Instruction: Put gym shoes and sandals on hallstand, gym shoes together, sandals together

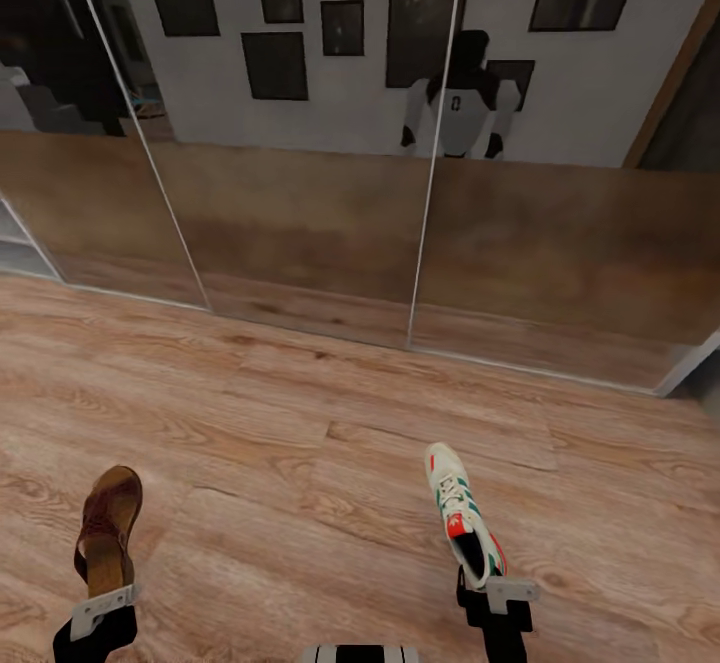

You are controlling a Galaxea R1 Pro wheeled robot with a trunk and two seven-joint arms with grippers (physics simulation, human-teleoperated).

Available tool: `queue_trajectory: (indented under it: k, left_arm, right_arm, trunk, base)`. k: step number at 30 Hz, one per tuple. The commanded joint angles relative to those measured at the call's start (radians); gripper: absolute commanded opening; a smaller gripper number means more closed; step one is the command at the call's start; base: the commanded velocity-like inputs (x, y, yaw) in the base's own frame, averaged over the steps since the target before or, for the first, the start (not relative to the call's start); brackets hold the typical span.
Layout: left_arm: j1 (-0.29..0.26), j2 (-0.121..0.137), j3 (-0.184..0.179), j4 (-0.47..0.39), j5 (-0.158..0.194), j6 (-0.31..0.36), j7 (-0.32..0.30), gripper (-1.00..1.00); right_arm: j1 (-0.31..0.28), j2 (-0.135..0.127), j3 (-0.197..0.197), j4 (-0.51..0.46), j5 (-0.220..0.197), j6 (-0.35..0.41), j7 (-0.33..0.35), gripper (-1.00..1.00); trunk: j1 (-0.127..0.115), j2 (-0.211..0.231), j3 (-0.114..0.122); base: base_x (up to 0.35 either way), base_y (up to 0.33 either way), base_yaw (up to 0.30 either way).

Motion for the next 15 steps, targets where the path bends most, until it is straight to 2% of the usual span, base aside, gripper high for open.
queue_trajectory:
  k: [1,7,11,15]
  left_arm:
    - [-0.001,-0.001,0.007,0.001,-0.004,-0.002,-0.008,-1.00]
    - [-0.001,-0.001,0.007,0.014,-0.002,-0.003,-0.008,-1.00]
    - [-0.001,-0.001,0.005,0.046,-0.002,-0.014,-0.008,-1.00]
    - [-0.001,0.000,0.005,0.052,-0.002,-0.029,-0.008,-1.00]
  right_arm:
    - [-0.001,0.000,0.009,0.000,-0.009,-0.004,-0.007,-1.00]
    - [-0.001,0.004,0.010,0.001,-0.009,-0.004,0.000,-1.00]
    - [-0.001,0.005,0.009,0.002,-0.011,-0.004,0.079,-1.00]
    - [-0.001,0.004,0.008,0.002,-0.011,-0.004,0.106,-1.00]
  trunk:
    - [0.000,0.000,-0.001]
    - [0.000,0.000,-0.001]
    - [0.000,0.000,-0.002]
    - [0.000,0.000,-0.003]
  base:
    - [0.000,0.000,0.278]
    - [0.000,0.000,0.278]
    - [0.000,0.000,0.278]
    - [0.012,0.000,0.278]
